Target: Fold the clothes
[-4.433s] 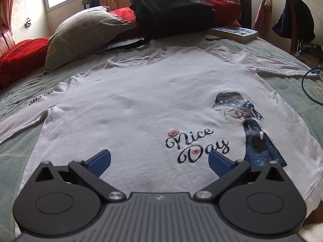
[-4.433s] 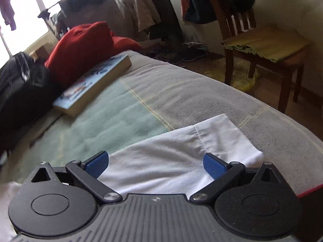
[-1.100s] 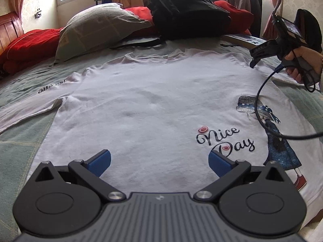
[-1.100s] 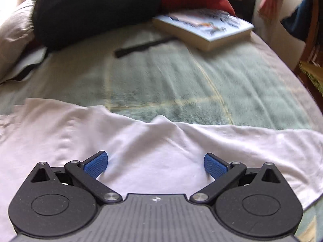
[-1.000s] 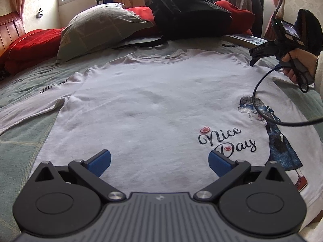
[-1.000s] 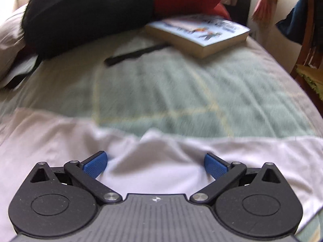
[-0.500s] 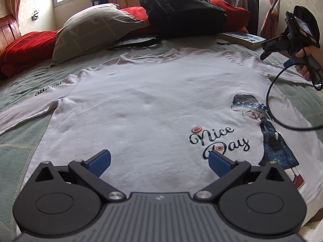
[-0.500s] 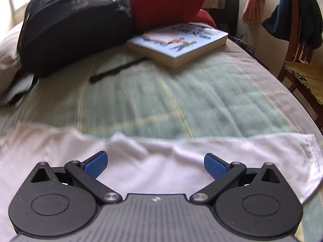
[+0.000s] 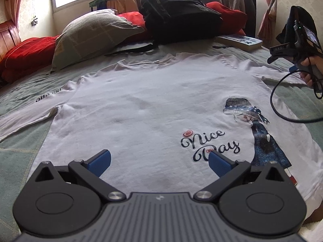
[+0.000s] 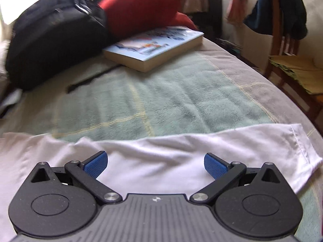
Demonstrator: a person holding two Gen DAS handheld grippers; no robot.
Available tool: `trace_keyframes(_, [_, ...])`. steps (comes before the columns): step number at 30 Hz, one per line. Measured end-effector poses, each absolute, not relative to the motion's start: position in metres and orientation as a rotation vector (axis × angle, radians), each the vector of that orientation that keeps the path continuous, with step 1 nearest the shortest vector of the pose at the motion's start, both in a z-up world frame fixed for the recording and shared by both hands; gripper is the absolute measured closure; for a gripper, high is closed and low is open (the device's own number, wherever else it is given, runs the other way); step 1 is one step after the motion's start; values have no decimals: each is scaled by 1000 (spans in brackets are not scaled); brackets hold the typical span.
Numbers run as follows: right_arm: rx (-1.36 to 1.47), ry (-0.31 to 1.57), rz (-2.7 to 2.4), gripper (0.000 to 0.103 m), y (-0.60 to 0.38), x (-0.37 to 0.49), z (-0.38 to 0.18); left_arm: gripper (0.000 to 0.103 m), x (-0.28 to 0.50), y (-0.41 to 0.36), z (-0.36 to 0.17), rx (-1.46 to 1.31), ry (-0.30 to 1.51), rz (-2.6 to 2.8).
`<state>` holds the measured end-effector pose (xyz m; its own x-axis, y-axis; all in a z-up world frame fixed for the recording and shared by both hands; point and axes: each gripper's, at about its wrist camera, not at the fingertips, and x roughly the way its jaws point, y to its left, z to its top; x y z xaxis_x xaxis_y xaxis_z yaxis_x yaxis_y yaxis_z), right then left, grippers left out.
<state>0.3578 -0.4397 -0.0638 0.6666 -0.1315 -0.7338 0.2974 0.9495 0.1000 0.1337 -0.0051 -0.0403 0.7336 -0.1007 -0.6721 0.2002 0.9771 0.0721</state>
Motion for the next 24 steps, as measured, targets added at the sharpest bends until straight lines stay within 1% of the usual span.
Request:
trace_keyframes(9, [309,745,-201,0,-473,299,-61,1,125,-27,-44,186,741,-214])
trace_keyframes(15, [493,647,-306,0,-537,274,-49,1,122,-37,-41,204,738,-209])
trace_keyframes(19, [464,640,-254,0,-551,299,-47,1,118,-48,-38,234,729,-231])
trace_keyframes(24, [424,673,-183,0,-570,327,-65,1,114,-54,-36,250,730,-215])
